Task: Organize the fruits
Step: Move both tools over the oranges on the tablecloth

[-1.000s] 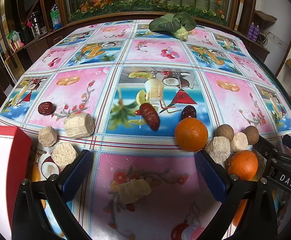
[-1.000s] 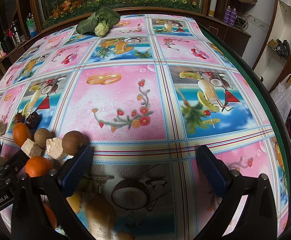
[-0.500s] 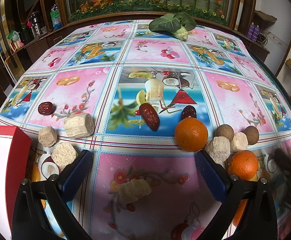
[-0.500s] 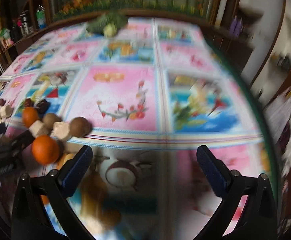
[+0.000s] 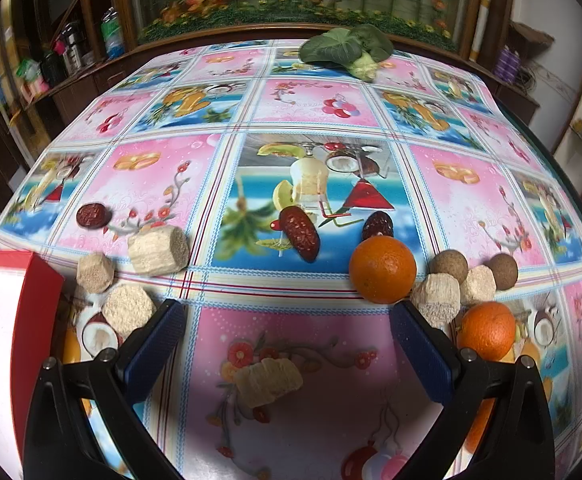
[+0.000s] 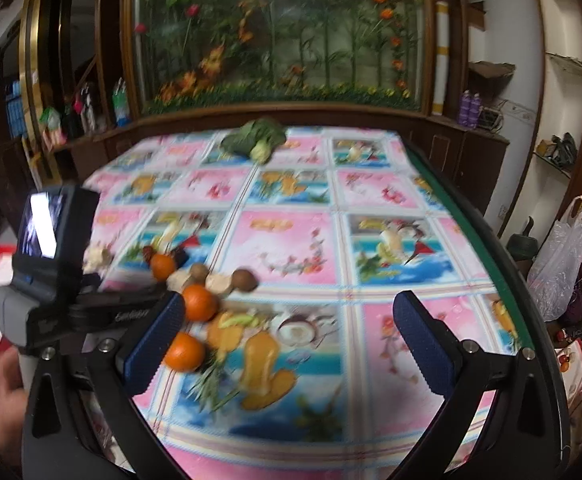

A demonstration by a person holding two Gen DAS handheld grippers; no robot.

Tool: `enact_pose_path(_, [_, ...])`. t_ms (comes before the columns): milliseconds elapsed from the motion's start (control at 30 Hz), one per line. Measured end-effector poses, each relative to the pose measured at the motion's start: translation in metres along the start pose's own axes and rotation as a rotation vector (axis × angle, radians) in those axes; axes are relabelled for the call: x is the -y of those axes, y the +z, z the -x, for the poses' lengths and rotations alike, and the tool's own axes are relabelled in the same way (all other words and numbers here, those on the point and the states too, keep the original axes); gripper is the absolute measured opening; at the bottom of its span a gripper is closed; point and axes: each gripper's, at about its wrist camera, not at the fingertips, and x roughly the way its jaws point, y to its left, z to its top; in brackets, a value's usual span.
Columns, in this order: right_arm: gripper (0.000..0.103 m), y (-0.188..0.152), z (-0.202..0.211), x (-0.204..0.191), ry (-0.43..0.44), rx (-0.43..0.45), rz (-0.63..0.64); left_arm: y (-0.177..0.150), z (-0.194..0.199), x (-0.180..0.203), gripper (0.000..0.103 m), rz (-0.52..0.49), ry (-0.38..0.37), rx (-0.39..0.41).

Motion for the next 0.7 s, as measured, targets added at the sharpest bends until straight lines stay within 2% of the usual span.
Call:
enact_pose_path(67, [0.103, -0.005, 0.004, -0.006, 0.032, -0.006, -0.003, 0.005, 0.0, -0.003, 0.102, -0.037, -0.029, -0.061])
enact_pose_path(100, [0.103, -0.007, 0.008, -0.008, 0.044, 0.003, 0.004, 0.005, 0.005, -0.01, 0.102, 0.01, -0.009, -0.088])
enact_pose_path(133, [0.103, -0.009, 0.012, -0.011, 0.058, 0.009, 0.018, 0.0, 0.012, -0.015, 0.101, 0.041, 0.0, -0.082])
enact_pose_path(200, [0.103, -0.01, 0.018, -0.015, 0.074, 0.025, 0.032, -0.012, 0.039, -0.027, 0.102, 0.073, 0.021, -0.002])
enact_pose_path(300, [0.103, -0.013, 0.028, -0.019, 0.1, 0.061, 0.04, -0.026, 0.07, -0.035, 0.102, 0.06, 0.113, 0.082])
enact_pose_path(367, [0.103, -0.015, 0.03, -0.024, 0.105, 0.075, 0.053, -0.033, 0.085, -0.038, 0.102, 0.052, 0.141, 0.129])
enact_pose_path(433, [0.103, -0.017, 0.03, -0.03, 0.105, 0.069, 0.068, -0.037, 0.093, -0.039, 0.102, 0.049, 0.158, 0.148])
enact_pose_path(700, [0.103, -0.019, 0.034, -0.04, 0.098, 0.078, 0.098, -0.04, 0.11, -0.042, 0.103, 0.043, 0.141, 0.182])
